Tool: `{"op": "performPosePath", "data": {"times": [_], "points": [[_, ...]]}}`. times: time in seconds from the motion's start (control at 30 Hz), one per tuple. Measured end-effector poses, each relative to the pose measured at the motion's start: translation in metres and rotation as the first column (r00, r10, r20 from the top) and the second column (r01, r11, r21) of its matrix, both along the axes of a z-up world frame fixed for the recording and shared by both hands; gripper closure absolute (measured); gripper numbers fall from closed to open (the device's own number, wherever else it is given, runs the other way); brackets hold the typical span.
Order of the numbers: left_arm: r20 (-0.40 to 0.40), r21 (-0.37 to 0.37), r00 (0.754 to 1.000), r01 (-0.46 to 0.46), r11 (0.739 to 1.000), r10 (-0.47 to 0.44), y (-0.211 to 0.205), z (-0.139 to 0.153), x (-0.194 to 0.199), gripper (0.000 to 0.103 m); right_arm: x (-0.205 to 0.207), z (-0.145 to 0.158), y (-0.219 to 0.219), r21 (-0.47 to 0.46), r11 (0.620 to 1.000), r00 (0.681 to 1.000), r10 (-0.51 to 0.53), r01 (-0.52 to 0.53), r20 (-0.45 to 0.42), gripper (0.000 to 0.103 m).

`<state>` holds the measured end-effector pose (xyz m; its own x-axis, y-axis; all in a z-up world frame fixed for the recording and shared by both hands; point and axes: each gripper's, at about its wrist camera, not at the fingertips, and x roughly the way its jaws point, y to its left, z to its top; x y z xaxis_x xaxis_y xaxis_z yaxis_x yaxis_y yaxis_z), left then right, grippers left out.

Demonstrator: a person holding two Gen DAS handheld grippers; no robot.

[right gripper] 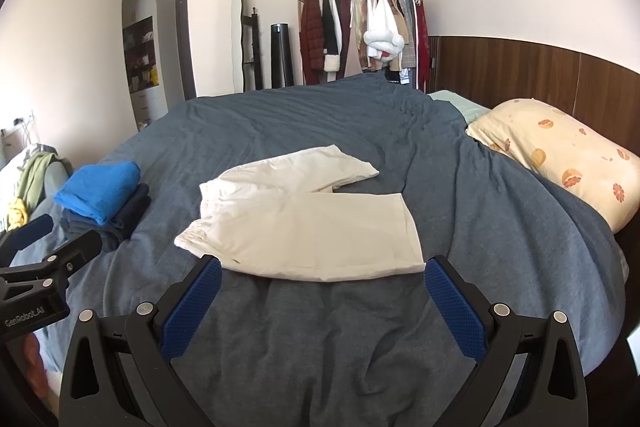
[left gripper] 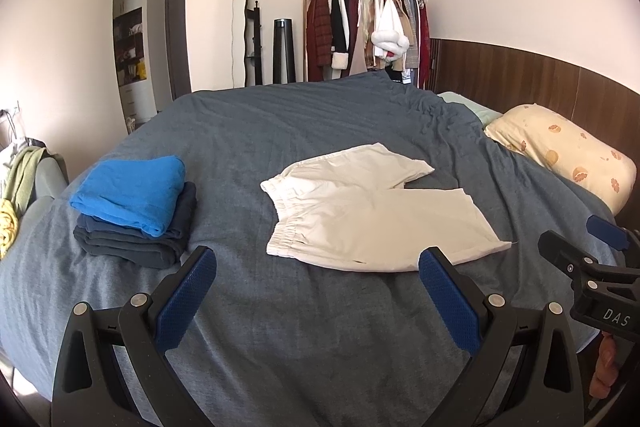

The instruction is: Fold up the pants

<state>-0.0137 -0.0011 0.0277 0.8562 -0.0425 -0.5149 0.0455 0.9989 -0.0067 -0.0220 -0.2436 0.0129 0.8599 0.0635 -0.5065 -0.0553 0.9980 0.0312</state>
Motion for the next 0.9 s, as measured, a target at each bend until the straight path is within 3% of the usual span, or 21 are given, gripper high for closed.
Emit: {"op": "performPosePath", "data": {"times": [0.9], "points": [[0.022,-0.006,1.000,-0.017,1.000,0.017,0.0032,0.0042,0.0012,0.000,0.0008,0.0060,0.0032,0.007,1.000,1.000,0.009,-0.009,-0.001,0.001]]}}
